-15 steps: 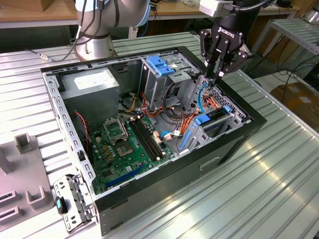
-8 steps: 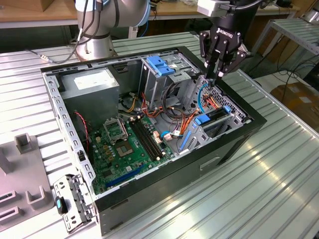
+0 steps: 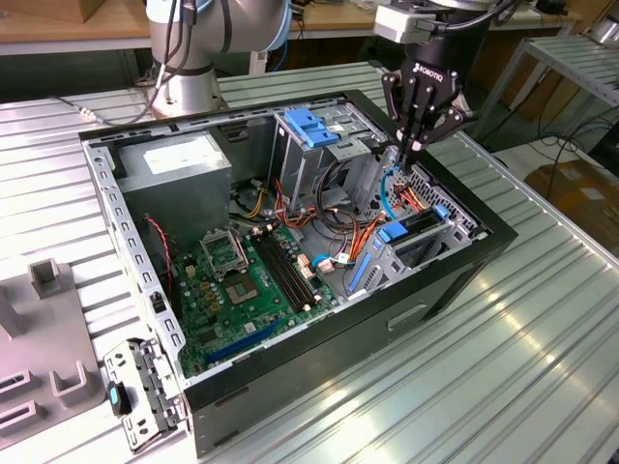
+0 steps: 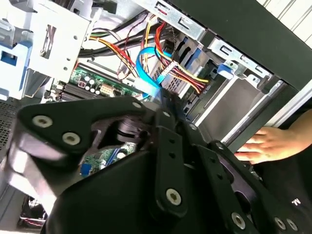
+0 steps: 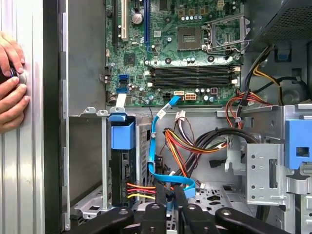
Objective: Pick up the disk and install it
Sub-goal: 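Insert the second disk wire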
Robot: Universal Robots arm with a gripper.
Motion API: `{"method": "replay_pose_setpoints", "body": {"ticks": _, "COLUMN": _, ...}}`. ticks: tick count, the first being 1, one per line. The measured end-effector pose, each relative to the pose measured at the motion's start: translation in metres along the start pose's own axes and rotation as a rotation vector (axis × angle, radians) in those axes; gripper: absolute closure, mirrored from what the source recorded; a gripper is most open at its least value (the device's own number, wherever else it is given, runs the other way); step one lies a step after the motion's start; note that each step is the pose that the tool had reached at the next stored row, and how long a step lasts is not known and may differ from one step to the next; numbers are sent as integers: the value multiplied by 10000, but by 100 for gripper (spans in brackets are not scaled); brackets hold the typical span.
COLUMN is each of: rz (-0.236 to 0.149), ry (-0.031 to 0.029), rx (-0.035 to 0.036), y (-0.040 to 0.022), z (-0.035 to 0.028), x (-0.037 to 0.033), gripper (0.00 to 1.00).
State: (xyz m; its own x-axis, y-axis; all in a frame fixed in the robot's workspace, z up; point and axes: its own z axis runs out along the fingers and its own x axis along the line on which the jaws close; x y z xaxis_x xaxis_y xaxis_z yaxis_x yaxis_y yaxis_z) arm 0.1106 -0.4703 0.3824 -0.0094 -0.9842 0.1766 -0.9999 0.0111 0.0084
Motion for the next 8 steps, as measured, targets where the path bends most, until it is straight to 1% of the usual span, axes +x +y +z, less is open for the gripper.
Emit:
{"method": "replay_pose_setpoints", "body": {"ticks": 2, "rz": 2, "ry": 27, "rx": 0, "y": -1, "z": 16, "x": -9, "gripper": 89}}
{"method": "replay_pose_setpoints", "body": {"ticks": 5, "rz": 5, "ry": 141, "rx": 0, "y": -2, "z": 39, "x": -17, "gripper": 89}}
{"method": "replay_pose_setpoints", "body": {"ticks": 6, "rz": 6, "ry": 163, "rx": 1, "y": -3, "z": 44, "x": -19, "gripper": 89}}
{"method": "replay_pose_setpoints", "body": {"ticks": 7, "rz": 6, "ry": 199, "rx": 1, "y": -4, "z": 53, "x": -23, "gripper": 83}}
{"method": "replay_pose_setpoints", "body": {"ticks": 8, "rz": 7, "ry": 219, "rx": 1, "y": -4, "z": 59, "x": -25, "gripper": 76}}
